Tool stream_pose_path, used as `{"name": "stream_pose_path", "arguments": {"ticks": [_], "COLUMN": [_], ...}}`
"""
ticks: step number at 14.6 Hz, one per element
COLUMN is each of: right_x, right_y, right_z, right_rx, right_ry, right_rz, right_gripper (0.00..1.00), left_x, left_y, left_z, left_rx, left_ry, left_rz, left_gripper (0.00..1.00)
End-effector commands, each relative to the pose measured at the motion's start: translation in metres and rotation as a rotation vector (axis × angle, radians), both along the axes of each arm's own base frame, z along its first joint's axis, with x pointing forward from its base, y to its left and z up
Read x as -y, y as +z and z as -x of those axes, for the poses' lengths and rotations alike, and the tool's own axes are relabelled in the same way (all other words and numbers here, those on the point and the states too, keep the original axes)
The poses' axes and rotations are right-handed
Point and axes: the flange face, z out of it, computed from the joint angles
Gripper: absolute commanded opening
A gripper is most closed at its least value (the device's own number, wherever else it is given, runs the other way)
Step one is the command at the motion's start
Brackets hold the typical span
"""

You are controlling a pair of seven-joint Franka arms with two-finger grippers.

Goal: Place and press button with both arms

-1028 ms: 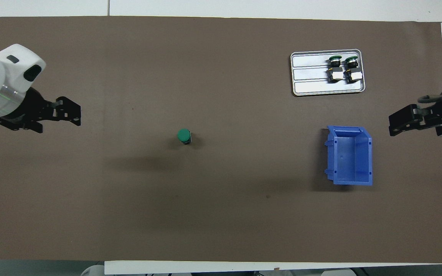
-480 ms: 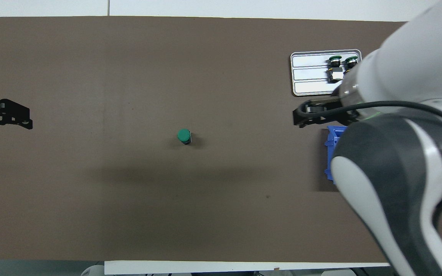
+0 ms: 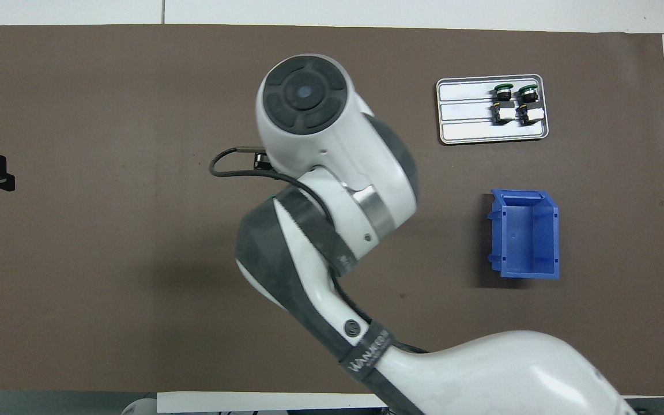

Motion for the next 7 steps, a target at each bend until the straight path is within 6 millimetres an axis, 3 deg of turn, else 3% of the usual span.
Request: {"name": "stream_pose_path", "arguments": {"ticks": [1,4,7], "right_x": [-0.022,-0.029,-0.038], "right_y": [-0.016,-0.066,-0.09], "right_z": [-0.005,0.012,0.025], "right_rx": [0.059,0.058,0.054], "right_ry": [0.0,0.101,0.142], "right_rz": [0.005,0.036,0.024], "right_gripper": [1.0,1.0,1.0], "left_x": [-0.004,-0.004,-0.004], "left_y": [0.005,0.003,0.001], "left_z": [0.004,0.007,0.011], "left_rx": [-0.006,-0.018,-0.022], "left_ry": [-0.015,-0.009,-0.011], "left_rz": [-0.013,-0.014,-0.014], "left_gripper": [0.99,1.0,1.0]}}
